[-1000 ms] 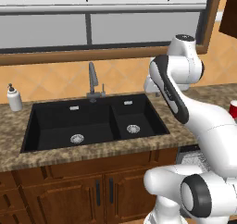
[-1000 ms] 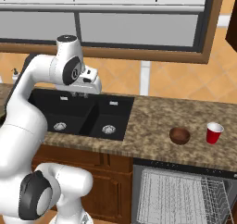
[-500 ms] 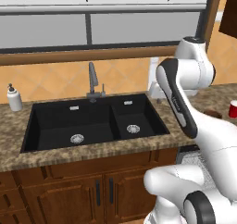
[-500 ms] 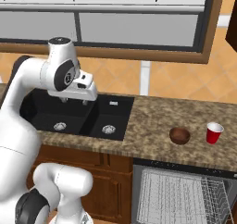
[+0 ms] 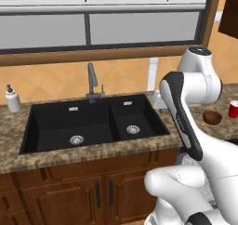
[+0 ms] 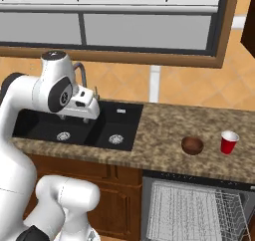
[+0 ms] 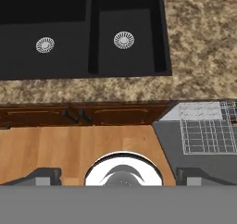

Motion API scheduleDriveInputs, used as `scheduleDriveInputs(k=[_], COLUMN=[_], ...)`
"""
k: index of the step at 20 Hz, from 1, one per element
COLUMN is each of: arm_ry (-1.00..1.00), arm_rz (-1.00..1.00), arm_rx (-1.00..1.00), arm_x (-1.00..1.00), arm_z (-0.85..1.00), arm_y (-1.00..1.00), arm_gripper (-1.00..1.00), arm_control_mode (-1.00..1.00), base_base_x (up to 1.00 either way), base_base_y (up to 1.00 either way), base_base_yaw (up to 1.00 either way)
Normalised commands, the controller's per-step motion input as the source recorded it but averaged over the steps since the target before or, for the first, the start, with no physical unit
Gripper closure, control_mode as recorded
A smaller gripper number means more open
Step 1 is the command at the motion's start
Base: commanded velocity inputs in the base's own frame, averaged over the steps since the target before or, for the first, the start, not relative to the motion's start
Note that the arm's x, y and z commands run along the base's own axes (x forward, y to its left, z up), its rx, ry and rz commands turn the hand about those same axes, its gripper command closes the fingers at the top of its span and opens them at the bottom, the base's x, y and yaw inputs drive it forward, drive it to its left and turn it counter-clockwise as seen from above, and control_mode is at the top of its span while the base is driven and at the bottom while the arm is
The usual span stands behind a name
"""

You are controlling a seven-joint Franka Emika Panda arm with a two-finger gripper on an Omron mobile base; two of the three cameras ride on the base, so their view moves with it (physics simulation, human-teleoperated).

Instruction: Pick up the cup and bowl from the counter, place them in the dishwasher, and close the dishwasher door.

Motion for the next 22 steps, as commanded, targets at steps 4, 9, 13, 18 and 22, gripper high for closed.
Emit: scheduleDriveInputs(k=[4,9,13,18,22], arm_ry=[0.0,0.0,0.0,0.0,0.0], arm_rz=[0.0,0.0,0.0,0.0,0.0], arm_rx=[0.0,0.0,0.0,0.0,0.0], arm_x=[0.0,0.0,0.0,0.0,0.0], arm_z=[0.0,0.0,0.0,0.0,0.0], arm_y=[0.0,0.0,0.0,0.0,0.0], arm_gripper=[-1.0,-1.0,-1.0,-1.0,-1.0], arm_control_mode=[1.0,1.0,1.0,1.0,1.0], base_base_x=[0.18,0.01,0.0,0.07,0.18], base_base_y=[0.42,0.19,0.36,0.62,0.77], base_base_yaw=[-0.43,-0.77,-0.84,-0.7,-0.61])
